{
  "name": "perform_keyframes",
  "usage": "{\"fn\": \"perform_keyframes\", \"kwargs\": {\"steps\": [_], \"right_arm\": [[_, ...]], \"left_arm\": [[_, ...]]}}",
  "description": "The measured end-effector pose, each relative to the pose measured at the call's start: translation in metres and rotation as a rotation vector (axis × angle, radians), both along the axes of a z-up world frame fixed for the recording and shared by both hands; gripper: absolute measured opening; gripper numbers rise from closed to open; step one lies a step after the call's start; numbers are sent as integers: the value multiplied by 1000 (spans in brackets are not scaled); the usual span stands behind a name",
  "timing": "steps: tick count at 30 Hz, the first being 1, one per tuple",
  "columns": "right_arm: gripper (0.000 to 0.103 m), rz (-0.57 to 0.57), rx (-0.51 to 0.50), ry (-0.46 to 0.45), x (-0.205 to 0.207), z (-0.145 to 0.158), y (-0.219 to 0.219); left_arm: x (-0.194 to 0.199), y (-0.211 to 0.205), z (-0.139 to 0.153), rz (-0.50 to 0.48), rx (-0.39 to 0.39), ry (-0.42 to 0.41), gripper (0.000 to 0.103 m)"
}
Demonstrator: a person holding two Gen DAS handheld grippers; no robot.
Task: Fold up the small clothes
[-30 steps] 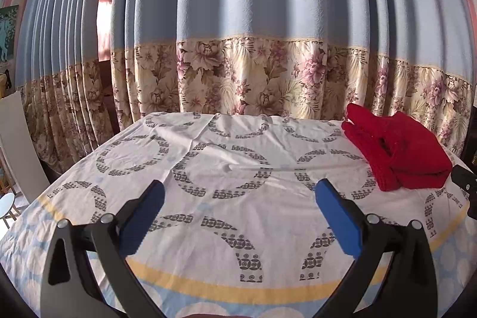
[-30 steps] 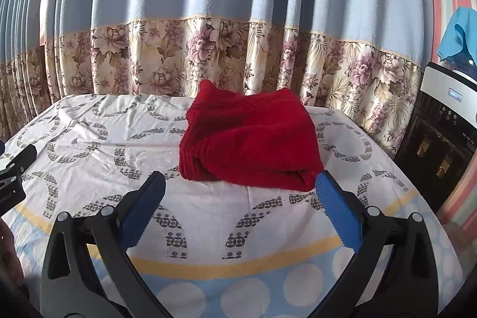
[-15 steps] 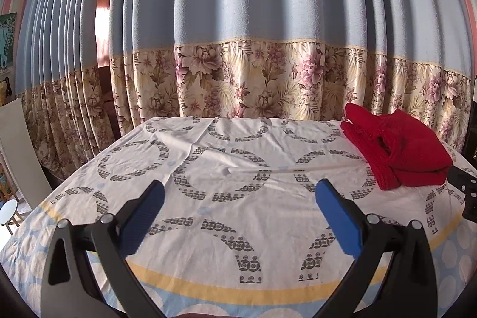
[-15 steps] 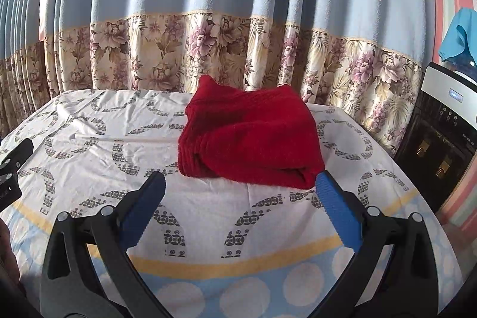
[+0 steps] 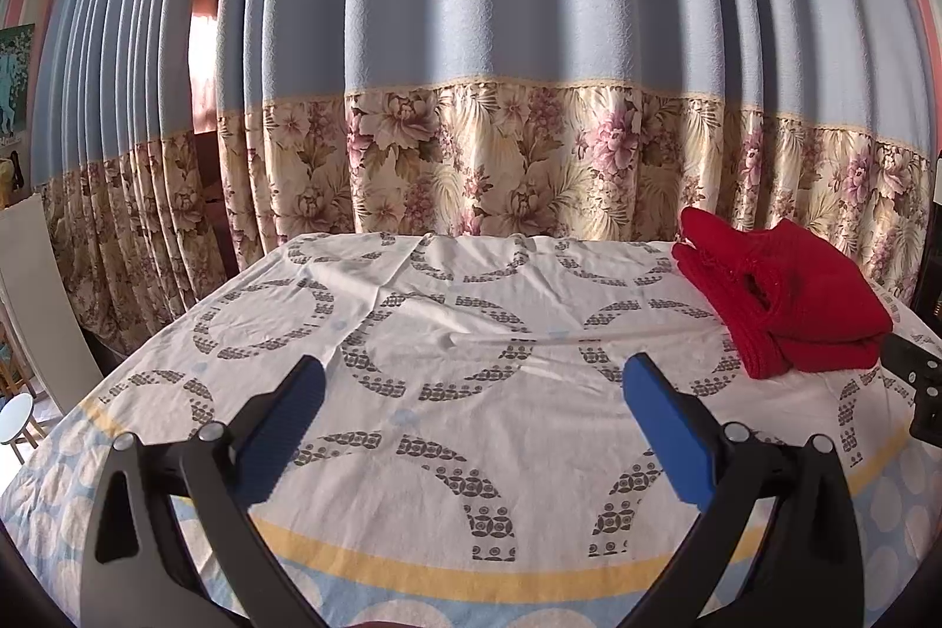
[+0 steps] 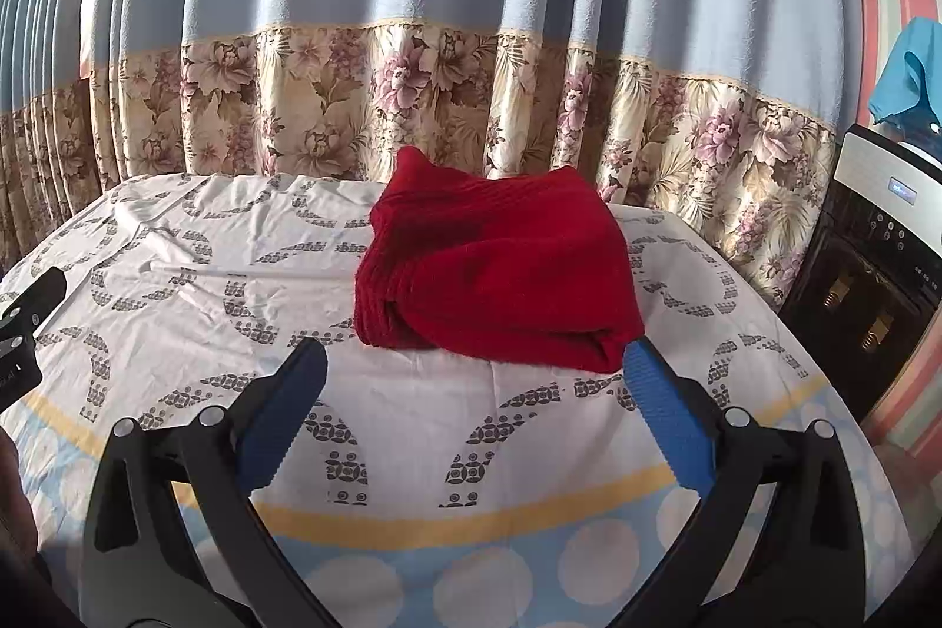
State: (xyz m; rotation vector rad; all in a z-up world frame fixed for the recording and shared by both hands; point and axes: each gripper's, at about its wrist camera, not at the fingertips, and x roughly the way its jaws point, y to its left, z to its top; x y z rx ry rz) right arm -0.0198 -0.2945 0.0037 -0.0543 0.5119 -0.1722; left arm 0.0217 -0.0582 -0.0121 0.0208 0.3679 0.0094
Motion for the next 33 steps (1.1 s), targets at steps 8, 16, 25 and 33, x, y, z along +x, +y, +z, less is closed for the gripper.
{"fn": "perform_keyframes", "kwargs": {"steps": [8,16,25,33], "right_arm": [[100,0,-1,0,0,0,0],[100,1,2,-1,0,1,-2],[100,1,-1,-3,-1,1,-1],[100,3,-1,0,-1,1,-1]], "left_arm": [[-5,-5,2,2,28,-46,101],[-1,-3,1,3,23,-29,101],[0,-3,0,3,17,-23,101],[4,4,-2,-21,-41,17,101]]}}
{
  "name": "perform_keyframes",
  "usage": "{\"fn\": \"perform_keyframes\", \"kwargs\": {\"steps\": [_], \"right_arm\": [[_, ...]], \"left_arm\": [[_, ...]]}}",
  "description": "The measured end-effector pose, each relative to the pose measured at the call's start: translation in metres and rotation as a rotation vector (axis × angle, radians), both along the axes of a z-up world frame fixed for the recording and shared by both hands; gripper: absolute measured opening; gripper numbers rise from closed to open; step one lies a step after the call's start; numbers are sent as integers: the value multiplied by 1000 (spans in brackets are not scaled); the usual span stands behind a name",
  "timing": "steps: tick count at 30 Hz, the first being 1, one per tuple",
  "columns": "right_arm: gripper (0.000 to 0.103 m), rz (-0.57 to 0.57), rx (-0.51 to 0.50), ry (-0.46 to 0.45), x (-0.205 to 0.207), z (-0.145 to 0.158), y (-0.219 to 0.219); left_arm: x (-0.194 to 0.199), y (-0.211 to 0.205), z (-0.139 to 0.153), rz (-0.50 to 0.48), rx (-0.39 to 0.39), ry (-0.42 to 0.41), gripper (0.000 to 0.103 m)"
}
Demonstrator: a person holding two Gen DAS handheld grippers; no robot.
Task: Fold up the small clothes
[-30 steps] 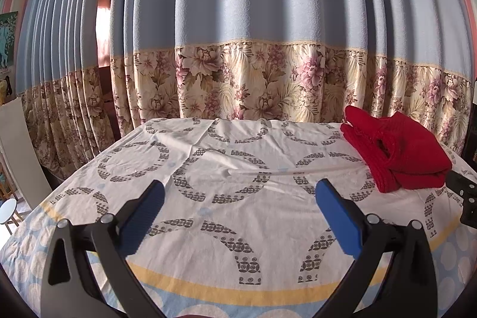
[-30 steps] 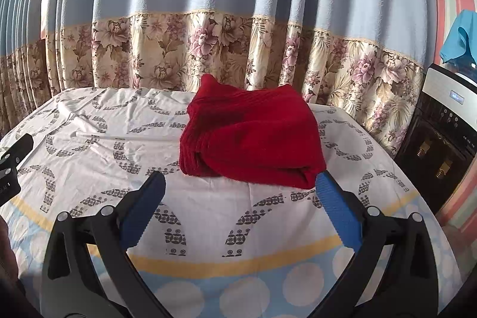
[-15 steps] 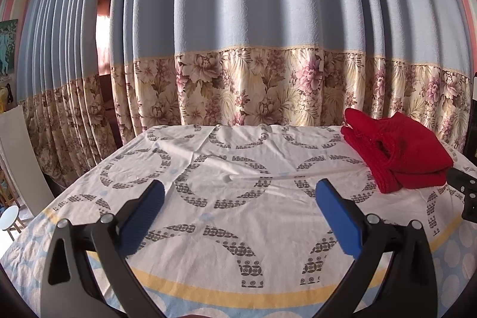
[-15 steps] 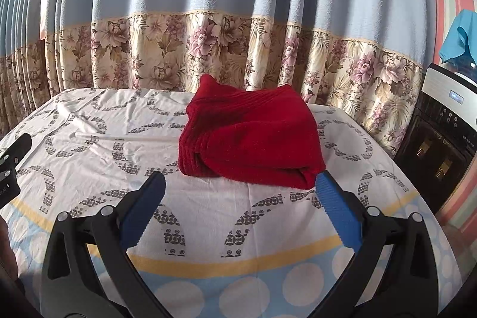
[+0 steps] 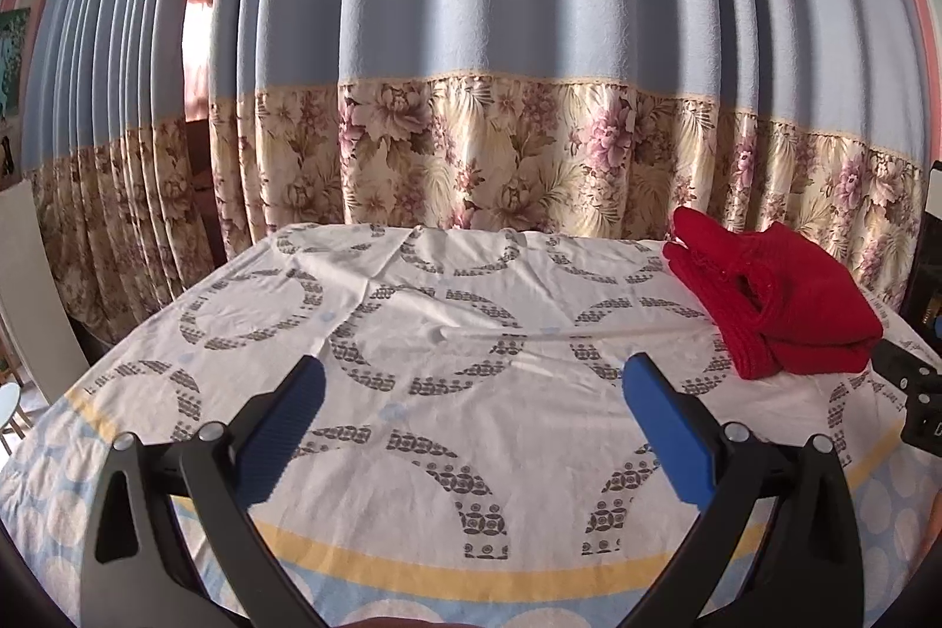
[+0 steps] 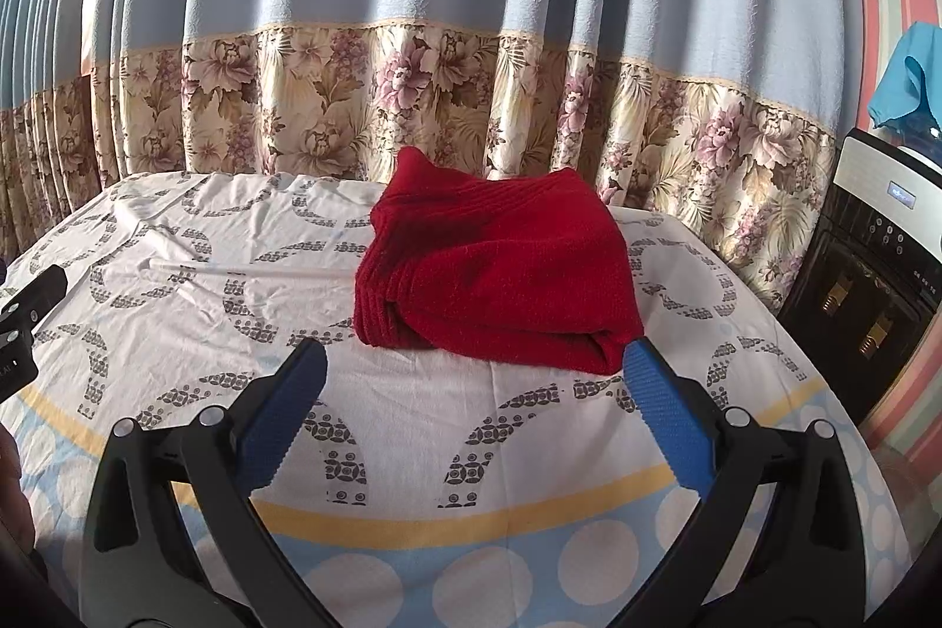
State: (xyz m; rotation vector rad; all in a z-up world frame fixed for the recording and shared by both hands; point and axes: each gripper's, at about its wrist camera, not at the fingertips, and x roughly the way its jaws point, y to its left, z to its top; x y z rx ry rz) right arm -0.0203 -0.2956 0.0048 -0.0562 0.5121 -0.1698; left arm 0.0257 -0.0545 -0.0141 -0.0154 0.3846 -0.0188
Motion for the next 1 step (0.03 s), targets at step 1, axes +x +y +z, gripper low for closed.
{"fn": "perform_keyframes", "kwargs": {"steps": [1], "right_arm": [[100,0,0,-1,0,0,0]], "left_arm": [[0,1,0,-2,-5,1,101]]}}
